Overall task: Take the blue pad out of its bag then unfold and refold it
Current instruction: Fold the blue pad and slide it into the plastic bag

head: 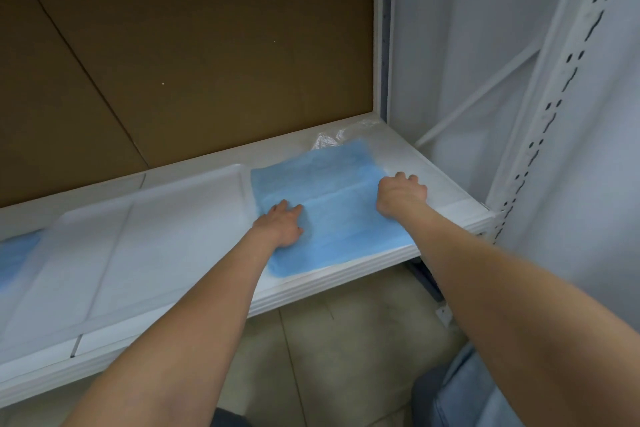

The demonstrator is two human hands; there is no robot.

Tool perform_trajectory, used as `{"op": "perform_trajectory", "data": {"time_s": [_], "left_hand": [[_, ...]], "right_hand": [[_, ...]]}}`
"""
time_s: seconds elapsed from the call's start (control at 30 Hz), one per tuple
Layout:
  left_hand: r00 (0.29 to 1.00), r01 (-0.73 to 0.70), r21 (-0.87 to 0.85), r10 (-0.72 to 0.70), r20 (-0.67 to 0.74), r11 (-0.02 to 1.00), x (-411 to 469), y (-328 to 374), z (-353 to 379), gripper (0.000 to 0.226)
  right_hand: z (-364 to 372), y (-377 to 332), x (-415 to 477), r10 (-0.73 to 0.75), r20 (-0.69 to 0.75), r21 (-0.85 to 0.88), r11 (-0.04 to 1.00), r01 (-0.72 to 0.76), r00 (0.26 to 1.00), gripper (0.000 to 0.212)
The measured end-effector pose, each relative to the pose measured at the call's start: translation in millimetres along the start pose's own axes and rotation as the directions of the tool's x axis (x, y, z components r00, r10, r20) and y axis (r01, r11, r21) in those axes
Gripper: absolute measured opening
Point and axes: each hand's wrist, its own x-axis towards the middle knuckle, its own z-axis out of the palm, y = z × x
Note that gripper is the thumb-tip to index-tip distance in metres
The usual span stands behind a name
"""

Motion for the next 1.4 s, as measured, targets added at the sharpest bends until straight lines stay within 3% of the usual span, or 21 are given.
{"op": "perform_trajectory", "data": {"time_s": [0.1,0.2,0.27,0.53,0.73,0.8,0.87,0.93,1.03,1.1,1.2,1.3,1.4], "left_hand": [[0.998,-0.057,-0.025,0.057,0.011,0.998,-6,11,1,0.064],[0.995,-0.081,-0.039,0.083,0.060,0.996,-11,23,8,0.072],[0.992,-0.097,-0.008,0.097,0.082,0.995,-15,23,13,0.075],[0.993,-0.078,-0.011,0.078,0.085,0.997,-25,7,3,0.080],[0.991,-0.091,0.000,0.090,0.096,0.996,-30,-3,1,0.079],[0.997,-0.075,-0.008,0.076,0.014,0.997,-33,-6,1,0.071],[0.980,0.021,0.005,-0.019,-0.197,1.000,-37,-12,0,0.060],[0.926,0.164,-0.086,-0.183,-0.330,0.983,-41,-19,-3,0.055],[0.896,0.308,-0.336,-0.389,-0.212,0.890,-42,-30,-7,0.054],[0.909,0.316,-0.427,-0.399,-0.122,0.848,-41,-34,-5,0.039],[0.915,0.300,-0.442,-0.386,-0.118,0.845,-39,-36,-2,0.015],[0.902,0.302,-0.489,-0.412,-0.132,0.818,-37,-33,-8,0.007],[0.896,0.216,-0.662,-0.415,-0.158,0.718,-28,-27,-21,0.009]], "right_hand": [[6,-11,-3,-0.200,-0.028,0.027,0.979,0.200,0.979,0.046],[19,-27,-11,-0.307,0.183,0.097,0.951,0.293,0.934,0.062],[30,-30,-14,-0.304,0.258,0.067,0.953,0.297,0.917,0.064],[17,-33,-21,-0.210,0.220,-0.035,0.974,0.223,0.952,0.051],[28,-38,-24,-0.245,0.315,-0.028,0.963,0.267,0.917,0.072],[24,-37,-23,-0.241,0.325,-0.033,0.964,0.265,0.915,0.070],[19,-38,-25,-0.253,0.304,-0.038,0.960,0.277,0.918,0.062],[15,-41,-29,-0.274,0.226,-0.025,0.958,0.287,0.935,0.055],[14,-49,-32,-0.327,0.081,0.060,0.945,0.323,0.941,0.050],[13,-55,-31,-0.342,0.086,0.162,0.932,0.325,0.936,0.049],[12,-59,-30,-0.356,0.188,0.303,0.908,0.291,0.915,0.050],[12,-58,-30,-0.354,0.241,0.342,0.902,0.262,0.904,0.046],[11,-59,-20,-0.321,0.182,0.480,0.854,0.200,0.929,0.034]]}}
